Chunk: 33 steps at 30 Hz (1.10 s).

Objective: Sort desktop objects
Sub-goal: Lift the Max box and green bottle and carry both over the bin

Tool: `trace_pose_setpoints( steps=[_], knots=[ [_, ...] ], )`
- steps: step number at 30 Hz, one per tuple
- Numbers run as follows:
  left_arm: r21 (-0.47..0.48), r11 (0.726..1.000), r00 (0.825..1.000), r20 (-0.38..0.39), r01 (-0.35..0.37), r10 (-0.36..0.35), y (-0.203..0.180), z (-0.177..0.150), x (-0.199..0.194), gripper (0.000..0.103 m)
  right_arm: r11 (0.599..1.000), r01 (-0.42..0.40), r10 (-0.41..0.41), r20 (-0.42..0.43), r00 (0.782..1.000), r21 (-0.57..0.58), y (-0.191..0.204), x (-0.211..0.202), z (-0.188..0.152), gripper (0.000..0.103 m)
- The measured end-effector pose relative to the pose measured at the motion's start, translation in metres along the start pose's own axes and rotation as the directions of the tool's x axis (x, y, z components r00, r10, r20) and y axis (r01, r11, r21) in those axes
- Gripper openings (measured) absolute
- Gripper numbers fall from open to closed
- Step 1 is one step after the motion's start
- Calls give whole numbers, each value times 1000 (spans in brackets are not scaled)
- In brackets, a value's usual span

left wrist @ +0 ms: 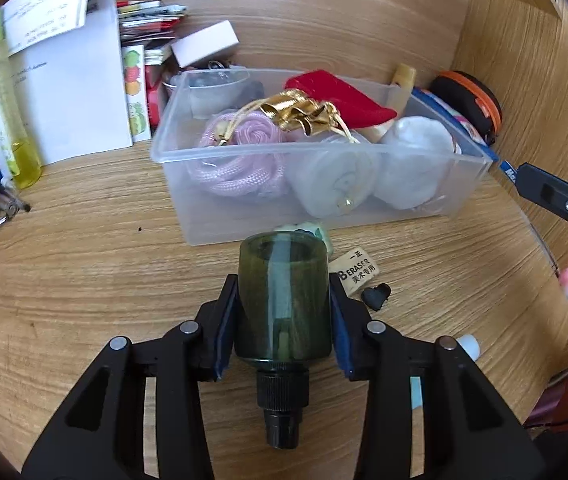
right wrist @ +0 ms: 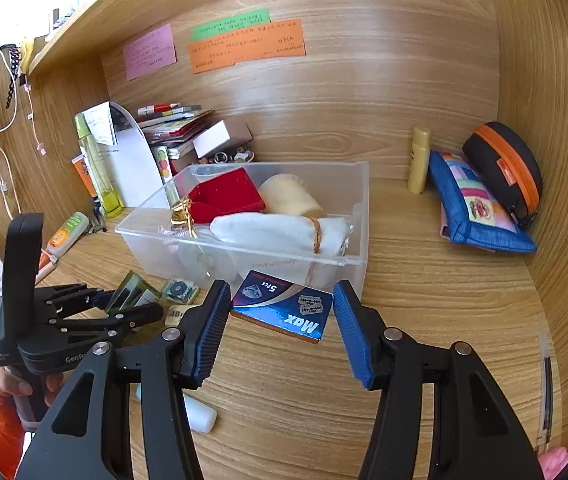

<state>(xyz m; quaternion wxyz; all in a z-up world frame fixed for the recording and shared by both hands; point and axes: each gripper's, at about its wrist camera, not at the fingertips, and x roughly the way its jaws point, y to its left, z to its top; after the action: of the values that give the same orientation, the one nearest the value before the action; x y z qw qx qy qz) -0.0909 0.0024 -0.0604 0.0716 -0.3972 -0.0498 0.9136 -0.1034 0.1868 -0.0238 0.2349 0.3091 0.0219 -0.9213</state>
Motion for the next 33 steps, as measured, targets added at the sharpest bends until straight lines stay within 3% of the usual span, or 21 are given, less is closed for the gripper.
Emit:
trace_pose_setpoints(
  steps=[5,12,21,27,33],
  knots=[
    [-2,1000,996,93,-19,19,4,7,-25,41,1000,0,1,23,1000,-18,1,-4,11,50],
    [-37,999,986,166,19,-12,15,27,-55,41,998,6,-3,59,998,-58,6,-5,34,50],
    [-54,998,980,197,40,-29,27,64,-64,41,997,-2,9,89,996,-79,7,4,61,50],
    [-30,997,971,232,72,-63,28,92,-68,41,997,0,6,73,997,-81,3,20,76,50],
    [-29,996,973,219,84,-75,28,113,-51,41,998,1,1,40,999,-62,-6,42,85,50]
  ],
)
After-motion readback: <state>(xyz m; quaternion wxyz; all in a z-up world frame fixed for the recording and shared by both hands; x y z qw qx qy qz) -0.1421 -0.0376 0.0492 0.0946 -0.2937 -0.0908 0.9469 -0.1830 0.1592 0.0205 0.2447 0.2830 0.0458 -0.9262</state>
